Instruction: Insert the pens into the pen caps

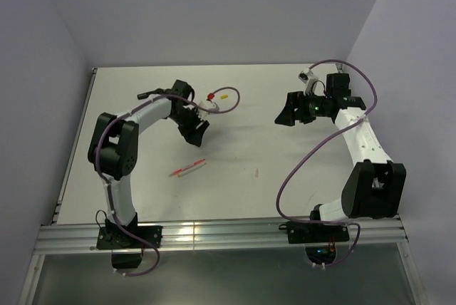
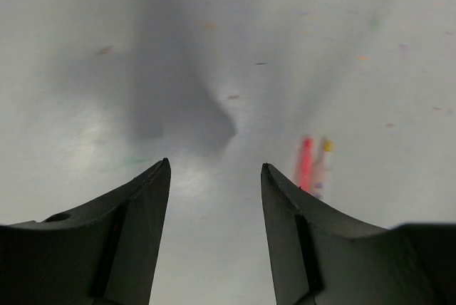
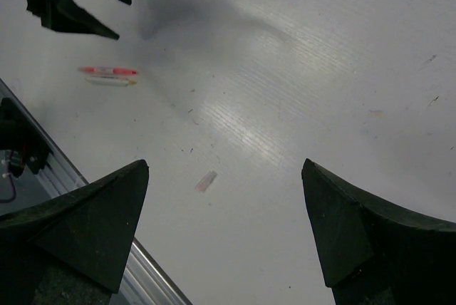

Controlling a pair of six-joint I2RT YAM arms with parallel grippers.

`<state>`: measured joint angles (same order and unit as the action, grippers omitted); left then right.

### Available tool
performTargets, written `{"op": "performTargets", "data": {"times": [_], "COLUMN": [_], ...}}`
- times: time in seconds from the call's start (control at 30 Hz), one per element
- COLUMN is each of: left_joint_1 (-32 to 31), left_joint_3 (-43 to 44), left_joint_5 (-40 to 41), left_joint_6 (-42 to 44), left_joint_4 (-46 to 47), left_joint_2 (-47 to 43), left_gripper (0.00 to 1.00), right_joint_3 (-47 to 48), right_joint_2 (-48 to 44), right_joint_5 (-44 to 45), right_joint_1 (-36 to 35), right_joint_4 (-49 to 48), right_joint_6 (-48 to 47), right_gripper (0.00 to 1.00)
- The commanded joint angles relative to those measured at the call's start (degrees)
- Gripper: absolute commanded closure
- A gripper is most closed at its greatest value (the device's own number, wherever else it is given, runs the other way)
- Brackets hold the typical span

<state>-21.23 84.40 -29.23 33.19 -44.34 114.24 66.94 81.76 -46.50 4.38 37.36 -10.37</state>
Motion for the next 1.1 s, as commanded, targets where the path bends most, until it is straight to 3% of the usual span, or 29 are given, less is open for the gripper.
{"op": "performTargets", "data": {"times": [0.0, 0.3, 0.47, 1.07], "left_joint_1": [-5.13, -5.57, -5.57, -8.12], "left_joint_3": [-4.58, -12.94, -18.56, -23.58], "left_joint_5": [0.31, 8.40, 12.00, 12.44], "left_joint_6": [0.13, 0.82, 2.32, 0.65], "left_joint_4": [1.79, 1.62, 1.36, 5.13], "left_joint_2": [-8.04, -14.11, -18.25, -20.98], "left_gripper": [0.42, 0.50, 0.50, 0.52], "right_joint_3": [-0.66, -1.99, -2.34, -3.92], "right_joint_2": [-3.44, -4.50, -4.50, -6.17], "right_joint_5": [0.18, -0.35, -0.61, 0.88], "right_joint_1": [0.45, 0.45, 0.45, 0.45], "right_joint_4": [0.16, 0.43, 0.43, 0.69], "right_joint_6": [-1.41, -1.58, -1.67, -2.55], "right_gripper": [0.05, 0.05, 0.05, 0.05]}}
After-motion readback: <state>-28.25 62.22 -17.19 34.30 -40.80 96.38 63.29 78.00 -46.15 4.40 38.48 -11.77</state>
